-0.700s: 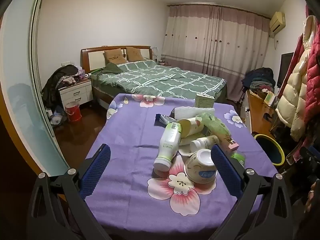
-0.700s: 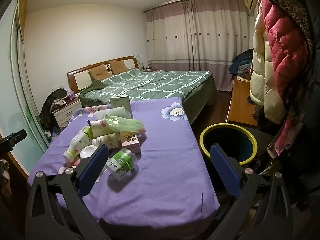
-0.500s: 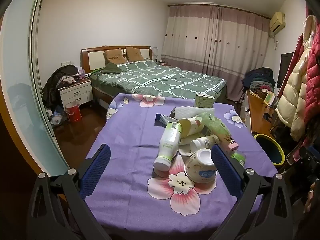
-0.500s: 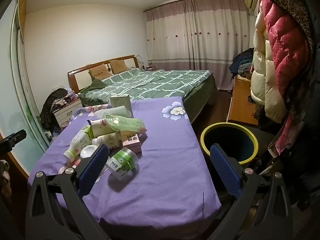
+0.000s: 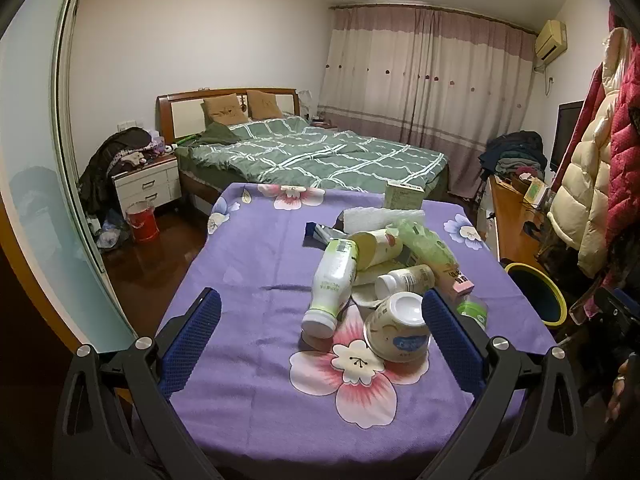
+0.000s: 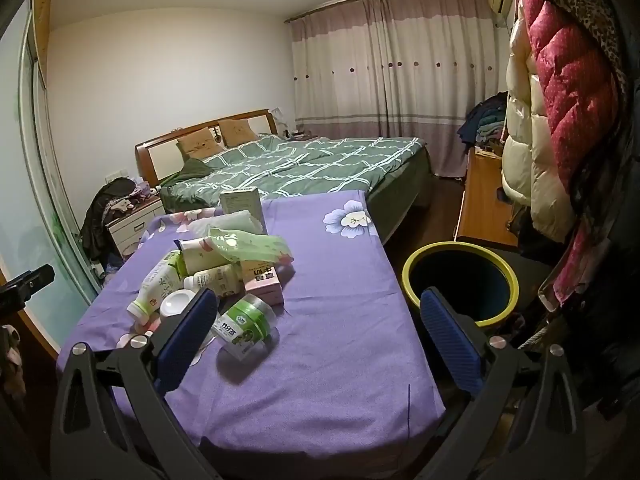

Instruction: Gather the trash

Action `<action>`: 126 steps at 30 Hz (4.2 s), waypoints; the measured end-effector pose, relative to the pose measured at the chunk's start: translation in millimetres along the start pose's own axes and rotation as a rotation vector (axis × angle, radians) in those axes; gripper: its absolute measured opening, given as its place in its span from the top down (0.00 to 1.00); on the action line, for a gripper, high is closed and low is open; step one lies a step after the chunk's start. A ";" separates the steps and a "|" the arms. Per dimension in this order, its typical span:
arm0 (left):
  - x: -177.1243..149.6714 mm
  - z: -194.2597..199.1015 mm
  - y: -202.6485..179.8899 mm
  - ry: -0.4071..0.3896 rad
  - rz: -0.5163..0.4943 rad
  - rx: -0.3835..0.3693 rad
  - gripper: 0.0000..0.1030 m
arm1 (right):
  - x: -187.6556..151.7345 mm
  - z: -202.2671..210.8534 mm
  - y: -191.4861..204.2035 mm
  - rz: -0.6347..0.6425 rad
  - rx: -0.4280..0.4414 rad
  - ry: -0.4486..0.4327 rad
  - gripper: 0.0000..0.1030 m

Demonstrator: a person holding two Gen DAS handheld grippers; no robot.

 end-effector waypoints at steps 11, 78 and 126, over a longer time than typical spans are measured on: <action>-1.2 -4.9 -0.9 0.011 -0.001 -0.005 0.04 | -1.2 -6.5 0.6 -0.010 0.010 0.016 0.06; -9.7 -18.6 -5.6 0.042 -0.009 -0.014 0.04 | -4.4 -18.4 1.4 -0.021 0.018 0.040 0.06; 35.3 -151.4 14.0 0.162 -0.031 0.012 0.04 | 60.6 -220.1 113.0 0.194 0.179 0.296 0.81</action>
Point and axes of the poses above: each gripper's, at about its wrist camera, not at the fingertips, and z roughly against the way its jaws point, y to its left, x to its top, the point moved 4 cm from there along -z, roughly the way its jaws point, and after that the axes turned 9 degrees about y, right-handed, at the moved point
